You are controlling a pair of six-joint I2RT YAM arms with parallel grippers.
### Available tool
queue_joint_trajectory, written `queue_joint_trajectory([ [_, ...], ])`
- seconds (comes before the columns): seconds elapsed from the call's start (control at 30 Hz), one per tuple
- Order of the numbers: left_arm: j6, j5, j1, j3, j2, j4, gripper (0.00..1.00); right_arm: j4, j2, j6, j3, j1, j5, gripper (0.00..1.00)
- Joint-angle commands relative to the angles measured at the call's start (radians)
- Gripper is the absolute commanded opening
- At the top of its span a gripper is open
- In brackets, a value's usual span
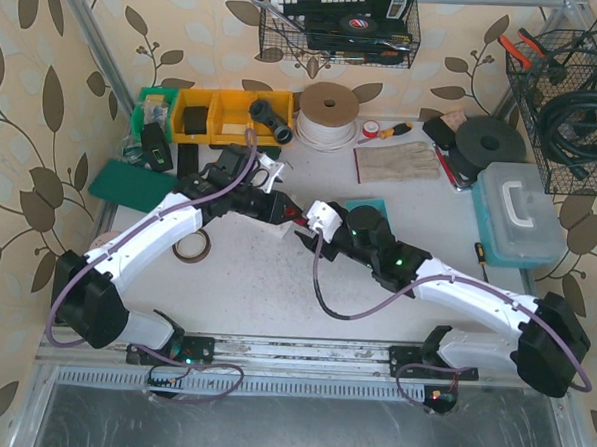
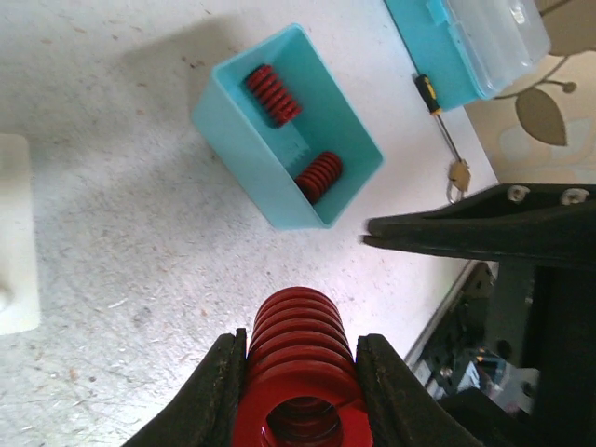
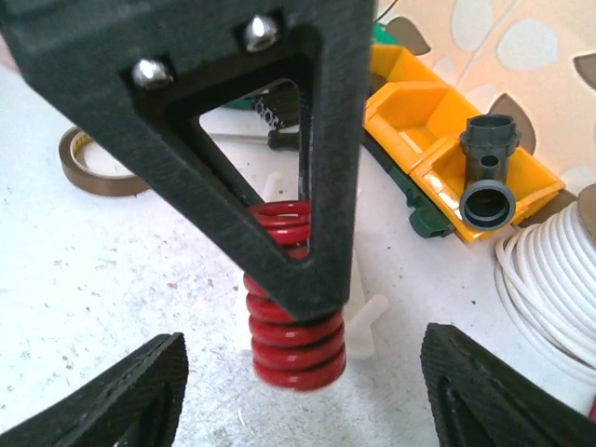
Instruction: Install the large spring
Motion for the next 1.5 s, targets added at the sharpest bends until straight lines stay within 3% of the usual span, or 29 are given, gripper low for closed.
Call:
queue_joint_trajectory([
  [0.0, 0.025, -0.104, -0.007, 0.092, -0.003, -0.098, 0.00, -0.050, -0.072, 0.042, 0.011, 0.004, 0.031, 0.76],
  [0.1, 0.045, -0.192, -0.007, 0.126, -0.006, -0.151, 0.00, -0.079, -0.106, 0.086, 0.012, 0.004, 0.067, 0.98],
  [0.33, 0.074, -0.552, 0.002, 0.186, -0.004, -0.260, 0.00, -0.151, -0.187, 0.236, 0.019, 0.005, 0.243, 1.00],
  [0.57, 0.064, -0.724, 0.062, 0.236, 0.036, -0.306, 0.00, -0.166, -0.235, 0.386, -0.040, 0.004, 0.351, 1.00],
  [0.83, 0.104, -0.682, 0.197, 0.384, 0.222, -0.365, 0.00, -0.126, -0.251, 0.397, -0.115, 0.003, 0.475, 0.99],
  [1.17, 0.112, -0.606, 0.203, 0.626, 0.490, -0.442, 0.00, -0.149, -0.263, 0.407, -0.122, 0.002, 0.541, 0.99],
  [1.47, 0.121, -0.577, 0.203, 0.751, 0.642, -0.471, 0.00, -0.141, -0.266, 0.407, -0.133, 0.002, 0.549, 0.99],
])
